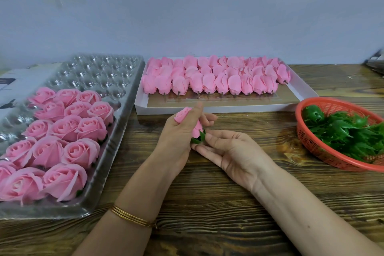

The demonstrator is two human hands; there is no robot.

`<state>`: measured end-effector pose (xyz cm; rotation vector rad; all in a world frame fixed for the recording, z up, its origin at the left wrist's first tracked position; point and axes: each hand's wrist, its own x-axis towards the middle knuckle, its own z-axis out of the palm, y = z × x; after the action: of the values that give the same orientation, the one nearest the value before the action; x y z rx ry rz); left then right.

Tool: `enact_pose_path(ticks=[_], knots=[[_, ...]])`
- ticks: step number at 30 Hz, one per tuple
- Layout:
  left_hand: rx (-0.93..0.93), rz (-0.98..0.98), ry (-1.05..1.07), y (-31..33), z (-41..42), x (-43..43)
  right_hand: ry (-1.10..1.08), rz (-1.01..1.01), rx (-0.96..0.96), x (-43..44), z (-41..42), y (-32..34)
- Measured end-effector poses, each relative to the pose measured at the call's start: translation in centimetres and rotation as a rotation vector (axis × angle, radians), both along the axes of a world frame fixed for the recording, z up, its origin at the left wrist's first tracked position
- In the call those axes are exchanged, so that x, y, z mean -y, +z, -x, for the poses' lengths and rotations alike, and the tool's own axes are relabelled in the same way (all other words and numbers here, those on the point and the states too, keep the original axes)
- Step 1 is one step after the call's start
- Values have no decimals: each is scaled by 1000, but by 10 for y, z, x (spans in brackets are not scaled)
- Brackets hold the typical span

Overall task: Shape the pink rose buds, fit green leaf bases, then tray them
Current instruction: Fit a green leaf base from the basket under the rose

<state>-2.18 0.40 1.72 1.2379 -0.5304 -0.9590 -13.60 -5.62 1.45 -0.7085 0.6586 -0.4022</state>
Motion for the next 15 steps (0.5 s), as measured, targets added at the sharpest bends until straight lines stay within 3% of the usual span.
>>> enact_pose_path(ticks=[15], knots=[[-14, 37, 7, 1, 0, -1, -17, -57, 48, 1, -2, -2]])
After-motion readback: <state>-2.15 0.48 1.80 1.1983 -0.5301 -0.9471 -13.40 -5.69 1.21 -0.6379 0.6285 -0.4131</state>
